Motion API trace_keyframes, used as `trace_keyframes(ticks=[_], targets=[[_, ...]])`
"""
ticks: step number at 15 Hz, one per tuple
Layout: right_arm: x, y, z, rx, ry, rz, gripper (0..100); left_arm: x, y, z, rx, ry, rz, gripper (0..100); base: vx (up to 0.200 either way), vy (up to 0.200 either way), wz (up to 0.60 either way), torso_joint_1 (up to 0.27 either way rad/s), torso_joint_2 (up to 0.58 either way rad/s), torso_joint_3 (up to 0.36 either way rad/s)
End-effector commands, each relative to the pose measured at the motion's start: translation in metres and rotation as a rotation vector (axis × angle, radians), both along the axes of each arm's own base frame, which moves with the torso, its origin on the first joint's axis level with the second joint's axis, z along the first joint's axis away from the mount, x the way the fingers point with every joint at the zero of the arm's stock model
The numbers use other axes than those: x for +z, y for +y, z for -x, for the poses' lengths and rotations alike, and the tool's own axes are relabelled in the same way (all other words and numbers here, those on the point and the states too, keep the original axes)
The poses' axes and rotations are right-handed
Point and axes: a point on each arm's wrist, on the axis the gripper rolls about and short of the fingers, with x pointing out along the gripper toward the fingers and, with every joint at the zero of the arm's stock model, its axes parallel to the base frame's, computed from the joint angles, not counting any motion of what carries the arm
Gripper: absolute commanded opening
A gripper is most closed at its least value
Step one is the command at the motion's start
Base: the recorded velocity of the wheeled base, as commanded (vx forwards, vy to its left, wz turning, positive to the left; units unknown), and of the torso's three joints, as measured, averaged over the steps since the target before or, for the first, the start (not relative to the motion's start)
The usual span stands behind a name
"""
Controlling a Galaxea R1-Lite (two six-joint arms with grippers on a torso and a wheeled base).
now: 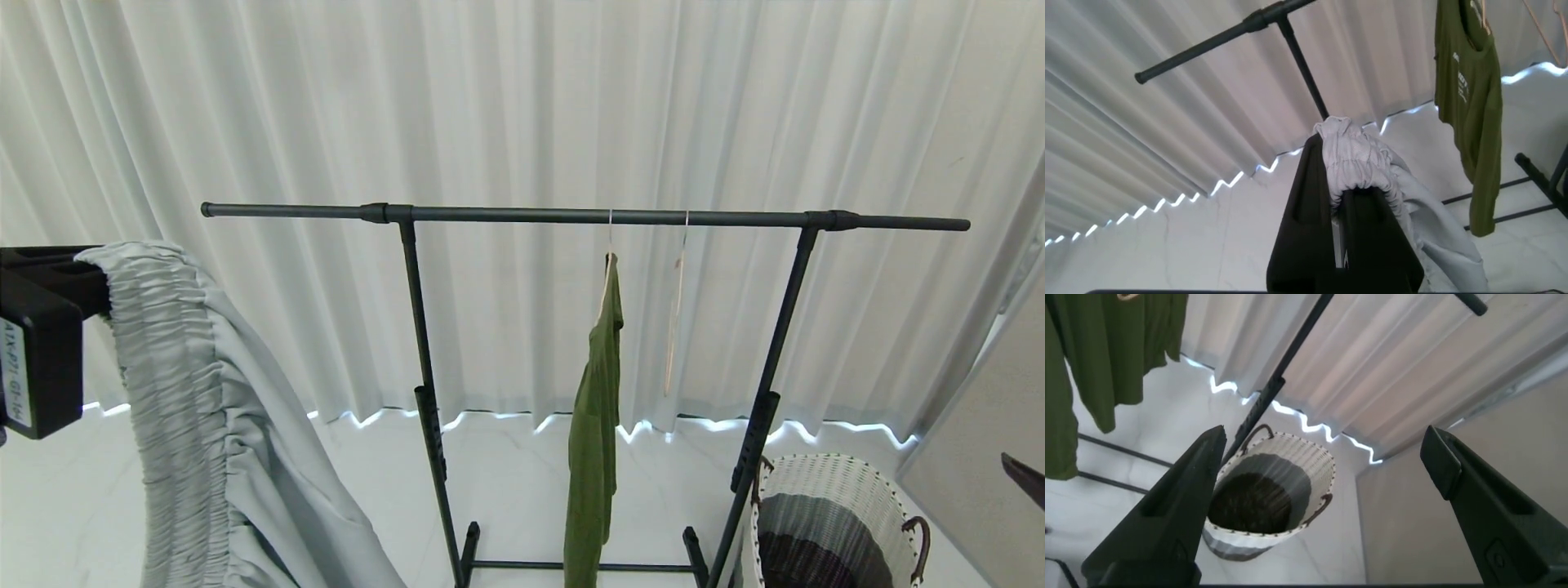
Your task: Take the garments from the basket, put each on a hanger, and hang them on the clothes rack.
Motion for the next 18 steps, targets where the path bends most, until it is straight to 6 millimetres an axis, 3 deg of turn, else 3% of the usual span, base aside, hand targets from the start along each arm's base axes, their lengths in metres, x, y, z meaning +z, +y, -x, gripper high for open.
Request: trace_keyframes(ticks=[1, 3, 6, 8, 13, 15, 18], targets=[[-0.016, 0.000, 0.001, 0.000, 0.021, 0.002, 100, -0.001, 0.003, -0.001, 0.023, 0.000, 0.000, 0, 0.000, 0.000, 0.00, 0.066, -0.11, -0.056], [-0.022, 0.000, 0.000, -0.007, 0.041, -0.027, 100, -0.006, 0.005, -0.002, 0.043, 0.011, -0.010, 0, 0.000, 0.000, 0.00, 0.016, -0.03, -0.023], [-0.023, 0.000, -0.002, -0.070, 0.058, -0.240, 100, -0.012, 0.006, -0.001, 0.042, 0.023, -0.020, 0, 0.000, 0.000, 0.00, 0.000, 0.00, 0.000], [-0.020, 0.000, -0.001, -0.081, 0.044, -0.288, 100, -0.011, 0.006, -0.001, 0.044, 0.023, -0.020, 0, 0.000, 0.000, 0.00, 0.000, 0.00, 0.000], [0.009, -0.003, -0.005, -0.157, 0.213, -0.265, 100, -0.011, 0.008, -0.003, 0.068, 0.021, -0.018, 0, 0.000, 0.000, 0.00, 0.000, 0.00, 0.000], [0.030, 0.000, -0.016, -0.240, 0.340, -0.379, 100, -0.008, 0.007, -0.005, 0.068, -0.015, 0.020, 0, 0.000, 0.000, 0.00, 0.000, 0.00, 0.000], [0.041, 0.002, -0.026, -0.249, 0.320, -0.421, 100, -0.012, 0.007, -0.007, 0.067, -0.002, 0.021, 0, 0.000, 0.000, 0.00, 0.000, 0.00, 0.000]])
